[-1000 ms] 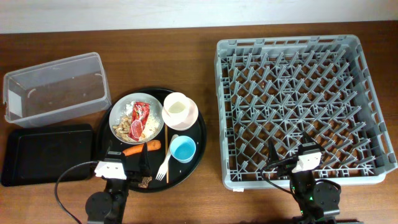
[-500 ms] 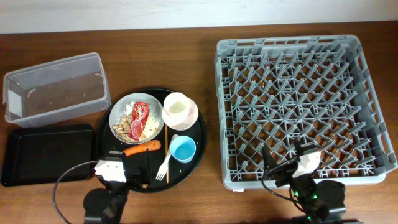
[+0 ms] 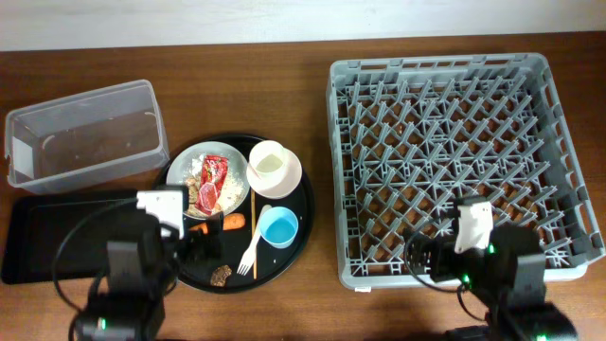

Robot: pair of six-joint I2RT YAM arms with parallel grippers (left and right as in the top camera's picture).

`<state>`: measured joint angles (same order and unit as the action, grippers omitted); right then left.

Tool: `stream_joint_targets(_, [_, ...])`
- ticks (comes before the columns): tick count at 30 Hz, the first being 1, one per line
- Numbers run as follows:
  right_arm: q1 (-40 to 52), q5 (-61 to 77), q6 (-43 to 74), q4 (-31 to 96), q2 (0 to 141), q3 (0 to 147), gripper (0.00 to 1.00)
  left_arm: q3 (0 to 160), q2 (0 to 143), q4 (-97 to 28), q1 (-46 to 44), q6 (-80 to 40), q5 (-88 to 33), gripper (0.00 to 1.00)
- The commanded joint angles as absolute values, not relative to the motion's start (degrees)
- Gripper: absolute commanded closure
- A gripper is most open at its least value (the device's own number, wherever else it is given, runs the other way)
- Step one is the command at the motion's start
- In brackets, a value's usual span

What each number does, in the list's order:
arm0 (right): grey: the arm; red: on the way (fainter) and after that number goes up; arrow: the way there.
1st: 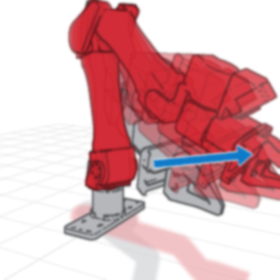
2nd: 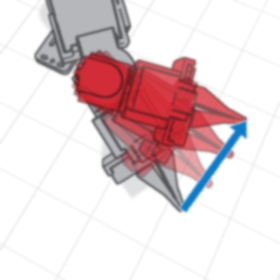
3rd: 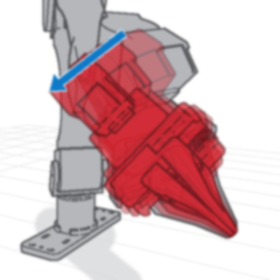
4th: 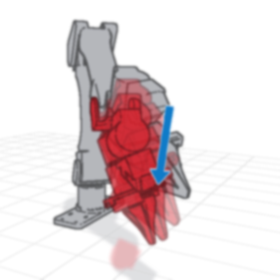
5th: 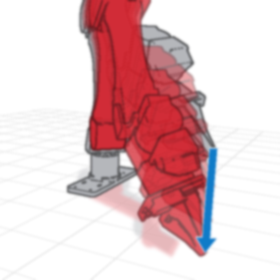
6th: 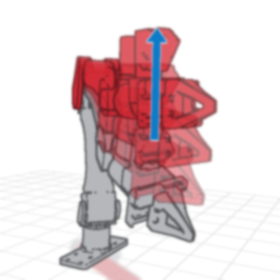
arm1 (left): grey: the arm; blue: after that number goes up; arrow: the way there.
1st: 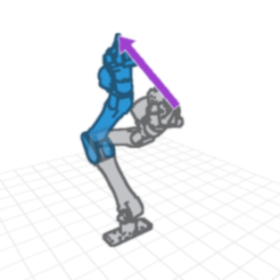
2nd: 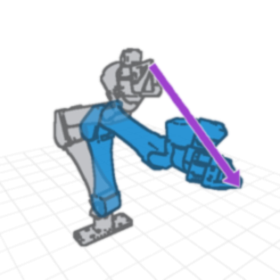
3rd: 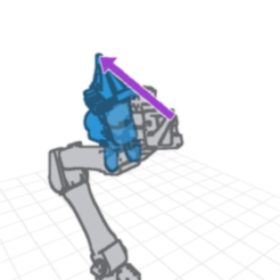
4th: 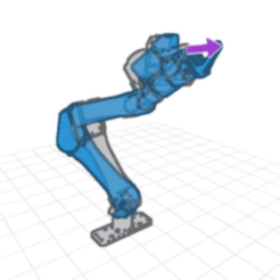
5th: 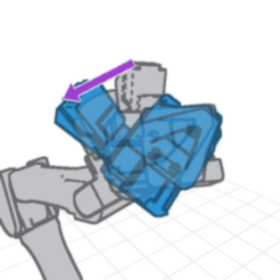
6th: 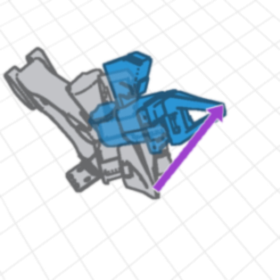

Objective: Sort waste into correct bins and load items into the dishwasher rack
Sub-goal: 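Reach the left gripper to the plate and grasp the red wrapper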

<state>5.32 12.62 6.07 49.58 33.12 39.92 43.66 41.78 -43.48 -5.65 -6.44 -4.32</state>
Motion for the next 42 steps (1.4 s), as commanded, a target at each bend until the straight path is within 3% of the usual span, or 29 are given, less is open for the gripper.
stream_joint_targets(1, [5.6,13.1,6.3,55.5,43.1,48.7,0.01,52.4,51.8,-48.3,-5.5,-4.6,-4.8,0.01])
stream_joint_targets(10, [5.6,3.6,5.2,61.5,55.5,53.2,0.01,53.8,65.8,-45.4,-5.5,-4.7,-0.4,0.01])
stream_joint_targets(17, [5.6,3.6,5.2,61.6,58.8,53.2,0.01,53.8,77.6,-40.9,-5.3,-4.7,2.9,0.01])
stream_joint_targets(22, [5.6,3.6,5.2,61.6,59.5,53.2,0.01,53.8,83.7,-37.6,-2.4,-6.3,2.8,0.07])
stream_joint_targets(26, [5.6,3.6,5.2,61.6,59.6,53.2,0.01,53.8,86.3,-36.0,1.5,-6.9,1.1,0.23])
stream_joint_targets(30, [5.6,3.6,5.2,61.6,59.6,53.2,0.01,53.8,89.0,-34.3,2.4,-6.8,-6.0,0.27])
stream_joint_targets(42, [5.6,3.6,5.2,61.6,59.6,53.2,0.01,53.8,94.8,-33.4,2.4,-6.8,-8.0,0.78])
